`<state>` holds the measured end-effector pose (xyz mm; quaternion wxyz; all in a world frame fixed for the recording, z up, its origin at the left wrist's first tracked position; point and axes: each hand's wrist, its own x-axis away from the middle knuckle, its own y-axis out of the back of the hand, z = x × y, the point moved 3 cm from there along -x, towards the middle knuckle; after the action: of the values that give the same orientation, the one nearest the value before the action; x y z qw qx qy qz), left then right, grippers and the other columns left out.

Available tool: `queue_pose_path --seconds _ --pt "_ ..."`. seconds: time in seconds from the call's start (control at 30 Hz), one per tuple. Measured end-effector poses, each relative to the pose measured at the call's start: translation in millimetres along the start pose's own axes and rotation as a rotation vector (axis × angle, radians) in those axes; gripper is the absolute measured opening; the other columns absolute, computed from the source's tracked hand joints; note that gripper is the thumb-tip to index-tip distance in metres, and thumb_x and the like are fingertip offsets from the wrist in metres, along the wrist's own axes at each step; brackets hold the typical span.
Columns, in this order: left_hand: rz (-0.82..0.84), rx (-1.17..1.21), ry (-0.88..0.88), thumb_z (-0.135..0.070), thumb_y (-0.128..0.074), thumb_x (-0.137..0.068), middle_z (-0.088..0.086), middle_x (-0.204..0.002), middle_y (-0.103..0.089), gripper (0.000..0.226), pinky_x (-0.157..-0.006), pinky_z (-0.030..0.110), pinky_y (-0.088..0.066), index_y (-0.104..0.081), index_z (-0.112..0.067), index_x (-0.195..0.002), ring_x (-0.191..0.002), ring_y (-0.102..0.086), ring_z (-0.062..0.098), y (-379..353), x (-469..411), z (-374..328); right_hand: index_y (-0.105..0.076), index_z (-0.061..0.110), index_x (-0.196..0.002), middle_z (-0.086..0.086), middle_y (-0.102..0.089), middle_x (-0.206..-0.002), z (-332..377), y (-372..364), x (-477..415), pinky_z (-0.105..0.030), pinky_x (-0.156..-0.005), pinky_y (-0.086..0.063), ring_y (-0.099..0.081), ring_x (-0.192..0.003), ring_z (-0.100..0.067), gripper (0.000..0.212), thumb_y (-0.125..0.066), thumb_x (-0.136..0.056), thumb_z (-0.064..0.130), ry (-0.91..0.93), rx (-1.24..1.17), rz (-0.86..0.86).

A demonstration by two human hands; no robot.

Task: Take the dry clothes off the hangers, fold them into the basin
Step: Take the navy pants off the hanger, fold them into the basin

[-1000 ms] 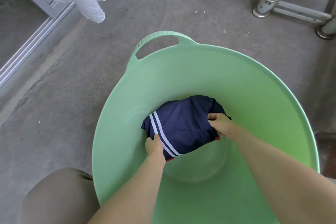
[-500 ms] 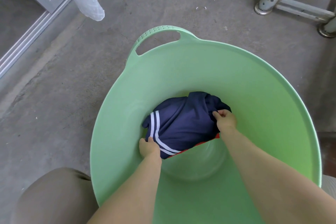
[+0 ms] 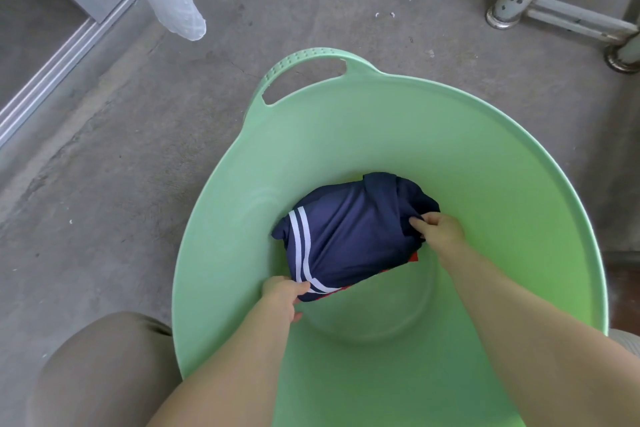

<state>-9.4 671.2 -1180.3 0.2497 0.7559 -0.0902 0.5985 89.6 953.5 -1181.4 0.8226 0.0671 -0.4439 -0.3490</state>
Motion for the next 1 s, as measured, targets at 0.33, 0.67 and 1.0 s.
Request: queue_pose_path --seconds 0.33,0.67,1.0 --pt "-0.262 -0.052 -0.492 0.004 -0.053 -0.077 0.003 -0.063 -0.048 0.02 -0.055 0.026 -0.034 -0.046 -0.011 -0.066 -0.058 -0.04 0.022 -4.3 21.9 -65.4 -0.059 0.02 -0.081 0.002 -0.064 -0.083 37.7 -5.2 4.4 -0.035 -0.083 -0.047 -0.061 -0.087 -0.022 0.02 -0.054 -0.093 0.036 0.095 -0.101 -0.091" --pt "-0.3 0.322 -0.51 -0.012 -0.054 -0.091 0.001 -0.061 -0.044 0.026 -0.057 0.028 -0.035 -0.049 -0.015 -0.065 -0.06 -0.037 0.019 -2.2 5.0 -69.9 -0.055 0.002 -0.071 -0.015 -0.06 -0.079 73.9 -18.7 -8.2 -0.03 -0.067 -0.035 -0.054 -0.079 -0.029 0.041 -0.043 -0.098 0.031 0.217 0.214 -0.198" --pt "-0.058 0.574 -0.22 -0.026 -0.055 -0.092 0.011 -0.112 -0.066 0.012 -0.098 0.048 -0.048 -0.063 -0.017 -0.093 -0.106 -0.062 0.031 -8.2 -3.1 -67.9 -0.054 -0.012 -0.119 -0.023 -0.06 -0.119 74.2 -21.3 -14.2 -0.035 -0.084 -0.042 -0.054 -0.101 -0.031 0.035 -0.046 -0.094 0.013 -0.121 -0.2 -0.103"
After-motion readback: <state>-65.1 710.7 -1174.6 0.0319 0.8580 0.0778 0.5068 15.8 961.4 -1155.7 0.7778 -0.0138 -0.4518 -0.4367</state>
